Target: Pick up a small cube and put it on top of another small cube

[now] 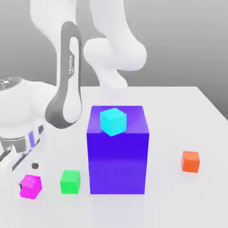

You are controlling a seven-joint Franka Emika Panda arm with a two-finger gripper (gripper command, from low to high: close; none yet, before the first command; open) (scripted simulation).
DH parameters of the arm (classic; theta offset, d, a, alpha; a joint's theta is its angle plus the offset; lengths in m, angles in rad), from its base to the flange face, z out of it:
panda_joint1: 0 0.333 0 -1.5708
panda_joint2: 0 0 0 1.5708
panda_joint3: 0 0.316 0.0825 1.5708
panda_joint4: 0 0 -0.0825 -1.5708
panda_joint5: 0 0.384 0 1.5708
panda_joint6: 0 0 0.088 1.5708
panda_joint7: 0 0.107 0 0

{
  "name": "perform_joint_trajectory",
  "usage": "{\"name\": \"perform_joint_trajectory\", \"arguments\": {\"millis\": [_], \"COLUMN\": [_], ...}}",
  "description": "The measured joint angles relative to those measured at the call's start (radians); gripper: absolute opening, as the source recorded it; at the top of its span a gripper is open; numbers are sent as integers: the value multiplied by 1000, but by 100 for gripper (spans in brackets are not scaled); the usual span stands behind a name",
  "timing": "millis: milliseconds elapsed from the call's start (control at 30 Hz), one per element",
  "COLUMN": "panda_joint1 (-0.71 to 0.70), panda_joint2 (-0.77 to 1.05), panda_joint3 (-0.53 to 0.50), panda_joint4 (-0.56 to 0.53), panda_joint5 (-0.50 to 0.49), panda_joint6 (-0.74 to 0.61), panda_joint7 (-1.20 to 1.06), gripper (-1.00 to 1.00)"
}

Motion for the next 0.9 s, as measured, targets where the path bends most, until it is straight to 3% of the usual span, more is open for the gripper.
{"name": "perform_joint_trajectory", "arguments": {"millis": [233,433,800,900], "panda_joint1": [-2,20,133,141], "panda_joint2": [7,-181,-469,-450], "panda_joint3": [2,-21,66,71], "panda_joint4": [1,-42,-240,-262], "panda_joint5": [1,-44,-75,-101], "panda_joint6": [7,-136,-225,-184], "panda_joint7": [0,18,-352,-386], "gripper": [-100,-100,-100,-100]}}
